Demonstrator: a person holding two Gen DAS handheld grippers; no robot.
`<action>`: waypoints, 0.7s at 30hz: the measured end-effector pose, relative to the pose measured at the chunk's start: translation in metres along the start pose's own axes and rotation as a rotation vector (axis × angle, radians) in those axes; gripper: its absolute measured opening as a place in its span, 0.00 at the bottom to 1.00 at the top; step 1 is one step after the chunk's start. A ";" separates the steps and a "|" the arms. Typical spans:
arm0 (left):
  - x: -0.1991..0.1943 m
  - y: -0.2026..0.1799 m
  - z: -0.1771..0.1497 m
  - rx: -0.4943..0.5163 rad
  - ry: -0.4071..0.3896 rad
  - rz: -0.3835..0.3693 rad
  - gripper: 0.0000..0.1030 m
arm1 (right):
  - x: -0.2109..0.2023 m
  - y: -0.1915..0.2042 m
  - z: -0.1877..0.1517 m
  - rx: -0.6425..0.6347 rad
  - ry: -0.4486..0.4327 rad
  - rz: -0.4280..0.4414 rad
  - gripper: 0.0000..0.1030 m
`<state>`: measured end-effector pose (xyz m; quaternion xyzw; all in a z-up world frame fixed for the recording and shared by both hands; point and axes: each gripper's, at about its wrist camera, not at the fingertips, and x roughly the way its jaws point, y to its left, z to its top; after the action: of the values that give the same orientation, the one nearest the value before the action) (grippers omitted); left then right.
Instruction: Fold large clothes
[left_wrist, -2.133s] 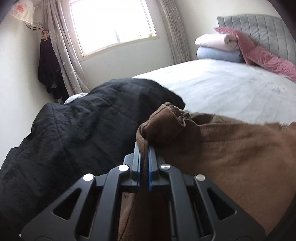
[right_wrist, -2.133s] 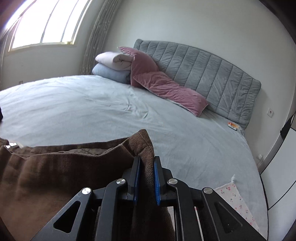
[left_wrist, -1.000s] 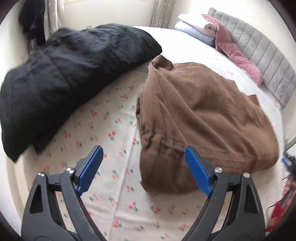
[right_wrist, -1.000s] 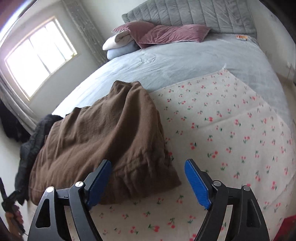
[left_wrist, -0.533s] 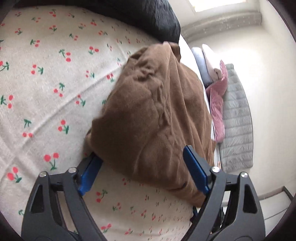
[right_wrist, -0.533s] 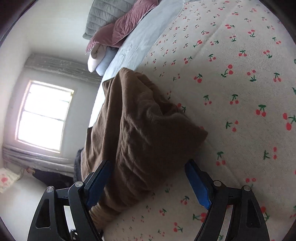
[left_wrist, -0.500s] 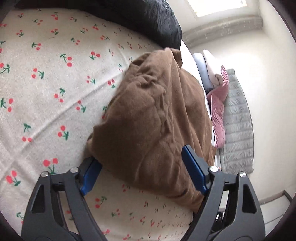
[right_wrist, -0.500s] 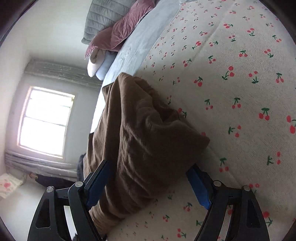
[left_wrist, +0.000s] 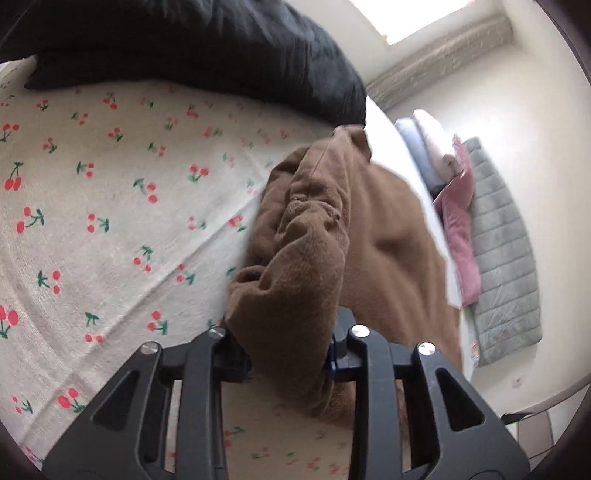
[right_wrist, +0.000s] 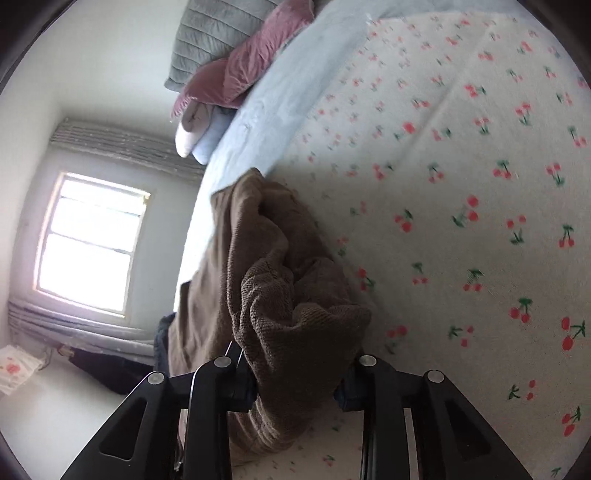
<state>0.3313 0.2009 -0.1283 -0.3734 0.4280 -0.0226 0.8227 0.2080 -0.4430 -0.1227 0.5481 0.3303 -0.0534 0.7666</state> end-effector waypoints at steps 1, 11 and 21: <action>0.001 0.002 0.000 0.049 0.019 -0.003 0.47 | -0.001 -0.013 -0.001 0.021 0.012 0.027 0.42; 0.005 0.003 0.024 0.170 0.055 0.001 0.75 | -0.006 -0.001 0.004 -0.054 -0.031 -0.014 0.72; -0.085 -0.040 0.041 0.117 -0.088 -0.141 0.21 | -0.079 0.091 -0.006 -0.225 -0.139 0.104 0.24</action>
<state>0.3180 0.2266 -0.0297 -0.3547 0.3622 -0.0891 0.8573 0.1842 -0.4240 -0.0064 0.4701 0.2514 -0.0142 0.8459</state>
